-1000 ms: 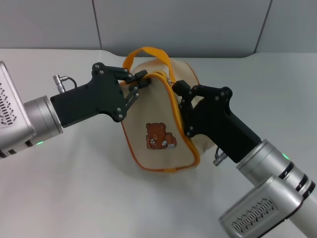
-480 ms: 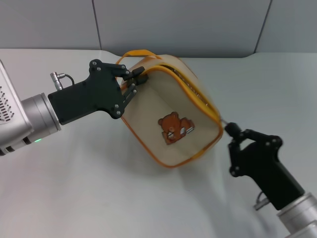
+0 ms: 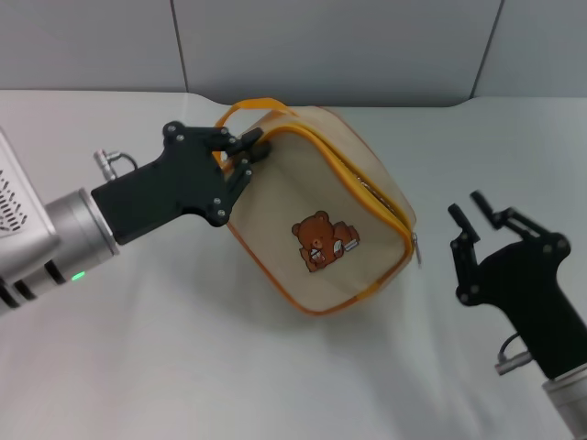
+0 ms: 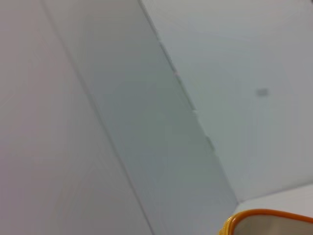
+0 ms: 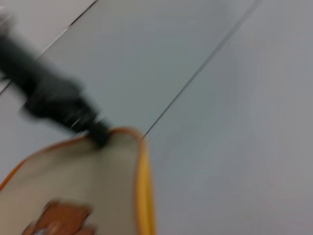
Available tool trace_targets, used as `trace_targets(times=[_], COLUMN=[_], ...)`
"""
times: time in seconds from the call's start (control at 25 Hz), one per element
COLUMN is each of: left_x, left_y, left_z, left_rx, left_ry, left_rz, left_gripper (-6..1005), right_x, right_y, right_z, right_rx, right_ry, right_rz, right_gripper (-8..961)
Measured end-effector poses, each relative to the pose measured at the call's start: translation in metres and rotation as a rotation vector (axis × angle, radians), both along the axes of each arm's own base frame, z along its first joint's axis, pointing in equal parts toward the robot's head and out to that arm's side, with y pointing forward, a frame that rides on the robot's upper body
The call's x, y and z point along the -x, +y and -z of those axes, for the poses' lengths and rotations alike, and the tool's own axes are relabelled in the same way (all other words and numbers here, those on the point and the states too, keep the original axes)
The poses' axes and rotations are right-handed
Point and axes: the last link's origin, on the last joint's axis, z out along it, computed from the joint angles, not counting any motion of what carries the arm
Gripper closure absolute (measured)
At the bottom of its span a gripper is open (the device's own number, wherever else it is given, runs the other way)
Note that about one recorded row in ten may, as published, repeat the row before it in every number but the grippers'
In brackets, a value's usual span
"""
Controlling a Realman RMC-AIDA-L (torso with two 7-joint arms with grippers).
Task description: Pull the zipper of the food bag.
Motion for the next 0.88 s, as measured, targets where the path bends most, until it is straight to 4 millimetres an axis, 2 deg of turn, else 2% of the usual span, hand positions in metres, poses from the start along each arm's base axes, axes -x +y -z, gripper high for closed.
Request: trace_targets(times=[0.04, 0.24, 0.28, 0.32, 0.4, 0.44, 0.48, 0.64, 0.8, 0.84, 0.88], left_x=[0.003, 0.014, 0.014, 0.015, 0.018, 0.019, 0.019, 0.023, 0.027, 0.028, 0.028], left_y=[-0.002, -0.013, -0.014, -0.016, -0.022, -0.026, -0.030, -0.044, -0.057, -0.064, -0.064], left_z=[0.002, 0.006, 0.007, 0.008, 0.012, 0.012, 0.013, 0.007, -0.004, -0.010, -0.010], left_rx=[0.001, 0.061, 0.073, 0.101, 0.143, 0.158, 0.170, 0.225, 0.312, 0.357, 0.357], left_ry=[-0.022, -0.149, -0.165, -0.202, -0.248, -0.261, -0.270, -0.285, -0.213, -0.175, -0.175], left_rz=[-0.025, -0.164, -0.179, -0.211, -0.249, -0.253, -0.249, -0.220, -0.153, -0.114, -0.114], left_gripper=[929, 930, 930, 930, 929, 898, 867, 725, 533, 513, 494], right_x=[0.000, -0.001, -0.003, -0.003, -0.006, -0.011, -0.011, -0.011, 0.000, 0.006, 0.006], right_y=[0.003, 0.015, 0.024, 0.024, 0.032, 0.043, 0.043, 0.060, 0.067, 0.068, 0.068], right_z=[-0.004, -0.017, -0.027, -0.027, -0.038, -0.054, -0.054, -0.076, -0.086, -0.086, -0.086], right_rx=[0.039, 0.149, 0.254, 0.254, 0.381, 0.536, 0.536, 0.827, 1.043, 1.117, 1.117], right_ry=[0.088, 0.260, 0.353, 0.353, 0.439, 0.504, 0.504, 0.507, 0.407, 0.364, 0.364], right_rz=[-0.007, -0.053, -0.092, -0.092, -0.117, -0.124, -0.124, -0.087, -0.091, -0.096, -0.096], right_gripper=[895, 700, 660, 620, 541, 501, 456, 278, 213, 197, 180])
